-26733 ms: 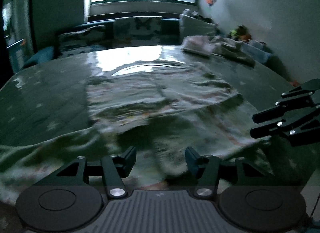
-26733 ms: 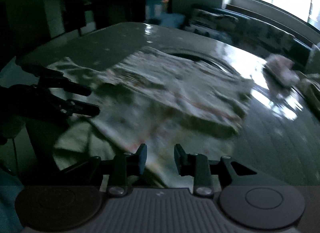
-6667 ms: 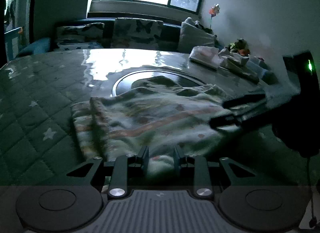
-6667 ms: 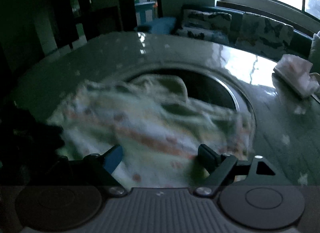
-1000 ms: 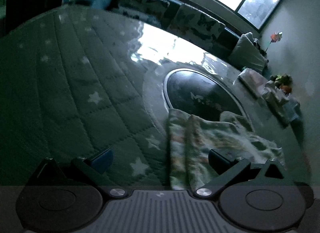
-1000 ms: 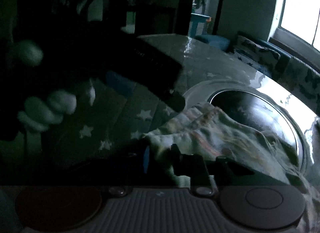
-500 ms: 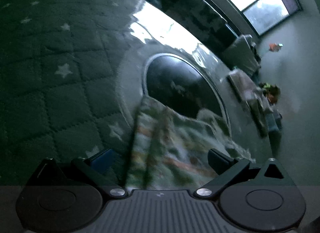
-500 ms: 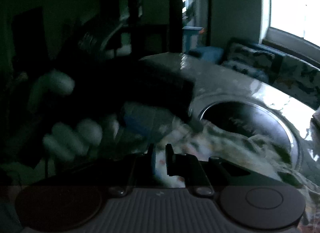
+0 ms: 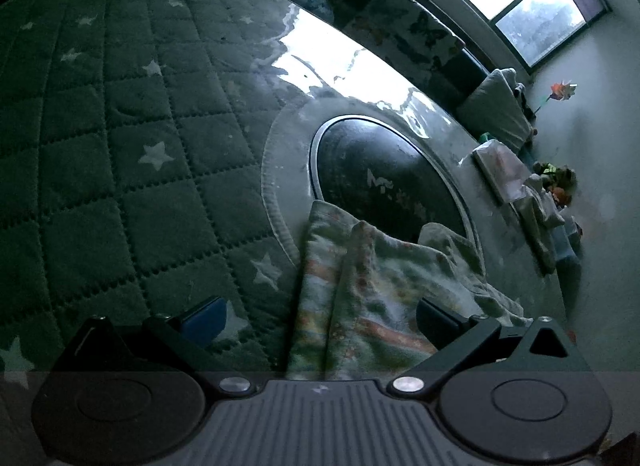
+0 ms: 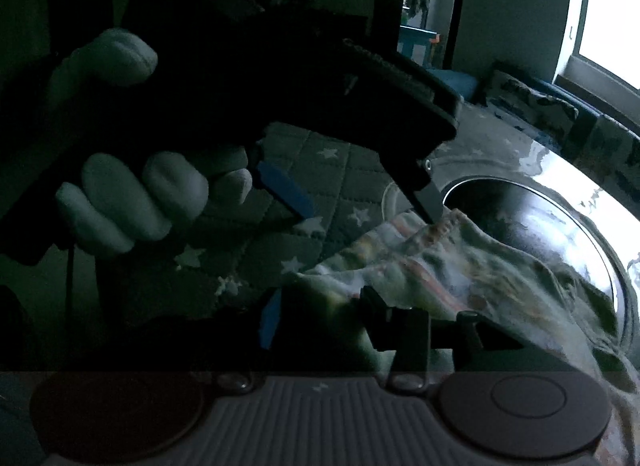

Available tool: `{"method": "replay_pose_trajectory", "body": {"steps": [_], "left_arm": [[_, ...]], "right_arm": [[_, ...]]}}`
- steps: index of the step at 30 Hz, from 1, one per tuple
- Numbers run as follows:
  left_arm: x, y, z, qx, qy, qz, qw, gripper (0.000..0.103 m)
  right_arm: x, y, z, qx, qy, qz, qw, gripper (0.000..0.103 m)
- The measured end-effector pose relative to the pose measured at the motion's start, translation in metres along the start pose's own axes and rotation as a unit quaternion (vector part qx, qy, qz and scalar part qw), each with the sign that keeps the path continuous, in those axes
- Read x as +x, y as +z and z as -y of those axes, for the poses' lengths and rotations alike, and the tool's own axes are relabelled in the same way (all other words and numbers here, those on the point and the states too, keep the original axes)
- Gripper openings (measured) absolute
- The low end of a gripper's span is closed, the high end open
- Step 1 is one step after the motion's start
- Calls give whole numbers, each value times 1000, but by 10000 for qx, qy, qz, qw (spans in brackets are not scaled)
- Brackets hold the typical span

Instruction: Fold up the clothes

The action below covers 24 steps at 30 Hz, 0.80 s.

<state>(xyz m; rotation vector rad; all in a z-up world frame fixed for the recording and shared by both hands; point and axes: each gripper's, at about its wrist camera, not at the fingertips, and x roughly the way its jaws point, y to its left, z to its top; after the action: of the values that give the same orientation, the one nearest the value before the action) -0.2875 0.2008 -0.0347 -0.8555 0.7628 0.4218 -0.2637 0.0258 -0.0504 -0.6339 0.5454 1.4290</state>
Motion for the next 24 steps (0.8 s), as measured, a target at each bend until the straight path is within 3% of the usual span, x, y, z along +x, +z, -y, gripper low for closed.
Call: {"method": "replay_pose_trajectory", "body": {"steps": [4,8,14,24], "left_arm": [[0,0,0,-4,8,7,10000,103],[0,-1,1,15,43,18,10000,103],[1,-2,2,-25,41,-13,10000,103],[15,-2,18,-198,-459,-310,9983,99]], "right_arm": [[0,0,0,29,-135,57,9999,21],[-3,0,0,110,-102,128,9998,15],[-21,1,12,466,-23,423,9980,12],[-53,-1,37,1013,45,891,9908,11]]}}
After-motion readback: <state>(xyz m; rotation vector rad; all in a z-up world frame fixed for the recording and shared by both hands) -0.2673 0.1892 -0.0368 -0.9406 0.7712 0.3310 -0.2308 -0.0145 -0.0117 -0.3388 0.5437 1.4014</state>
